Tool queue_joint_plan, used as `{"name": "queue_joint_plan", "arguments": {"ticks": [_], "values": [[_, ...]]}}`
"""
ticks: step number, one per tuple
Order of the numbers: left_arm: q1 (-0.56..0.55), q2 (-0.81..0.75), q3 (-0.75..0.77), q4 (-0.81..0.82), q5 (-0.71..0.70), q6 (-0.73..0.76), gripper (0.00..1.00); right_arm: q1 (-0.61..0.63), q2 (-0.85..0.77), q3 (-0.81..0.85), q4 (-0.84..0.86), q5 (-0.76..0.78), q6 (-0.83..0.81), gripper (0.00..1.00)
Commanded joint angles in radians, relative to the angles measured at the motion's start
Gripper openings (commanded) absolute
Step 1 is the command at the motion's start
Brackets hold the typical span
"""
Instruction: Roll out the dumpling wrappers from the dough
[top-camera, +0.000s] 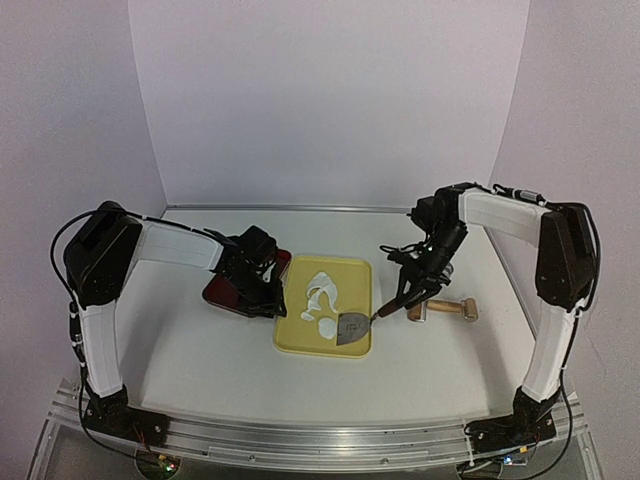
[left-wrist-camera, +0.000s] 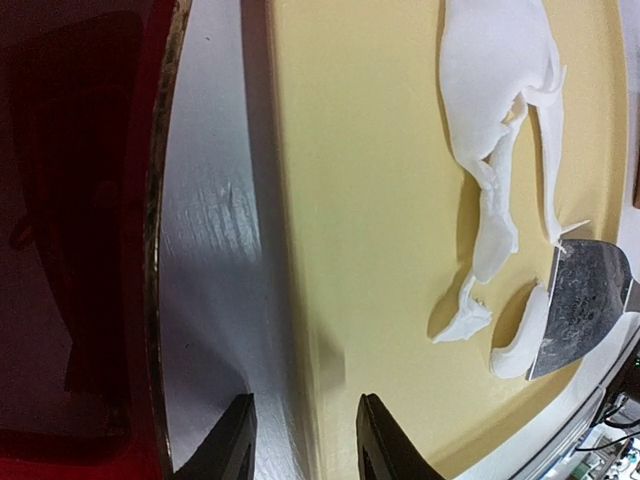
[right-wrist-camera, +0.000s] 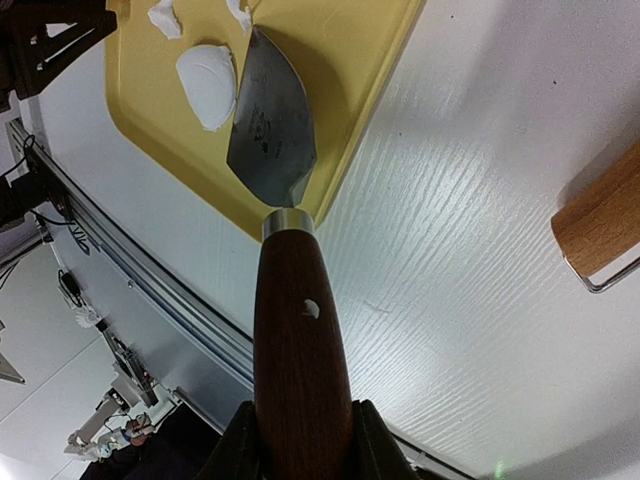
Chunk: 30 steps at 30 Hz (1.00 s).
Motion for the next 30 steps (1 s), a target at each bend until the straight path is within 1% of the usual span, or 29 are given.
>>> {"name": "queue_joint_plan", "arguments": {"ticks": [1,7,13,17,23,30], "values": [[-0.007,0.035,0.053,-0.037,-0.049,0.037,0.28,0.009,0.046,0.042,-0.028,0.004,-0.044,0.0],[-0.016,0.075,0.095,-0.075,-0.107,0.076,0.11,0.009,0.101,0.043,0.004,0.045,-0.063,0.0],[-0.019,0.091,0.125,-0.092,-0.14,0.112,0.02,0.01,0.143,0.065,0.031,0.003,-0.086,0.0],[-0.02,0.107,0.146,-0.102,-0.146,0.117,0.0,0.021,0.159,0.089,0.035,-0.03,-0.107,0.0],[-0.019,0.122,0.174,-0.11,-0.145,0.101,0.0,0.047,0.175,0.1,0.036,-0.079,-0.119,0.0],[-0.02,0.123,0.185,-0.103,-0.139,0.082,0.0,0.067,0.192,0.104,0.05,-0.094,-0.113,0.0]]}}
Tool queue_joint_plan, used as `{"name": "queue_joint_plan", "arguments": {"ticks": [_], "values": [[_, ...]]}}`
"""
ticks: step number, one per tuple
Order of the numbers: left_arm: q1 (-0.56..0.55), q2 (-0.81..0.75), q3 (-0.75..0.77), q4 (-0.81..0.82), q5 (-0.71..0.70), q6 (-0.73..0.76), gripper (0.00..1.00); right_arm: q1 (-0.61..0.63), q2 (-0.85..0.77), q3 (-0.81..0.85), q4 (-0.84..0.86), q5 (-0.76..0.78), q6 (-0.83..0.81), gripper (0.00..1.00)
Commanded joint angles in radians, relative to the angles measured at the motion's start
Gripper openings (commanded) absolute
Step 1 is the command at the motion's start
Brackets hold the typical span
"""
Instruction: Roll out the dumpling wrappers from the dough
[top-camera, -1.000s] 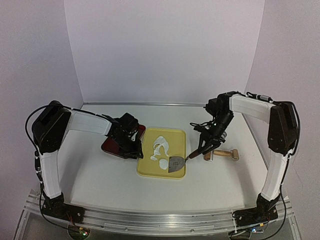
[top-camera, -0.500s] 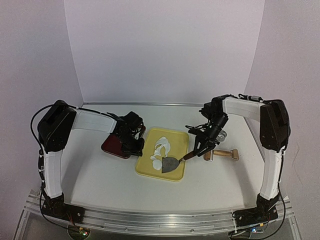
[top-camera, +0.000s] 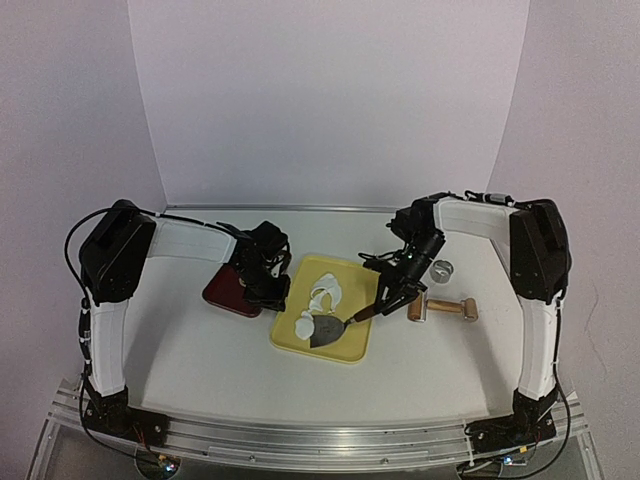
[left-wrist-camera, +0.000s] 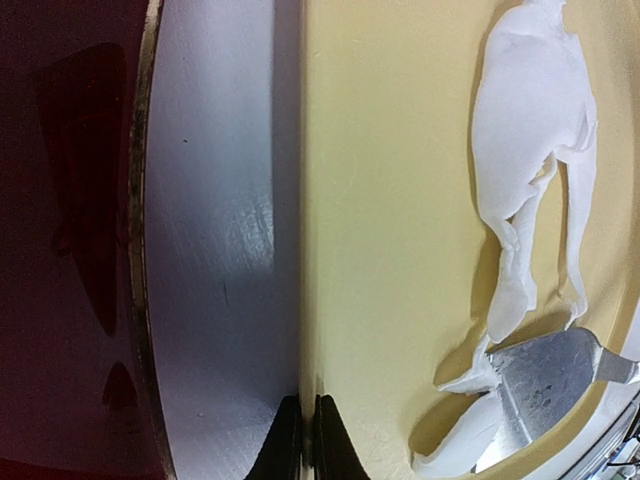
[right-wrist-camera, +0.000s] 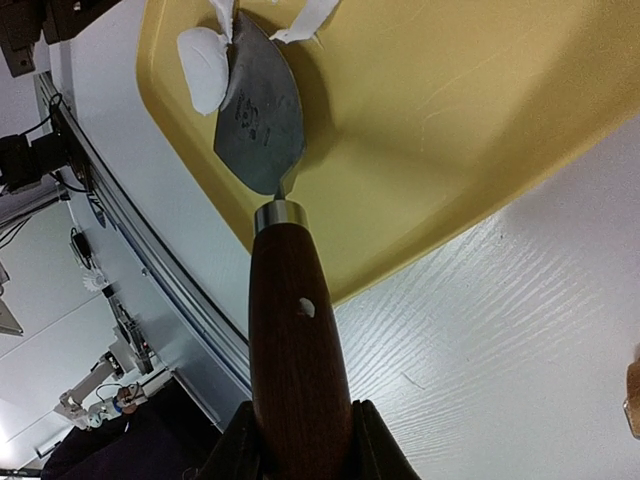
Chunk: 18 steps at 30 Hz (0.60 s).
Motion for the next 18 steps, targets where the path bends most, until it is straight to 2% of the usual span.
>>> {"name": "queue_joint_plan", "arguments": {"ticks": [1,13,18], "values": [[-0.005,0.03,0.034,-0.006,-0.045,0.005,0.0,0.014,0.033,0.027,0.005,0.018,0.001,0.0],[-0.005,0.04,0.06,-0.011,-0.037,-0.014,0.0,0.019,0.049,0.001,0.123,-0.032,0.065,0.0],[-0.005,0.045,0.076,-0.019,-0.036,-0.016,0.0,0.023,0.081,0.003,0.164,-0.1,0.093,0.0]]}}
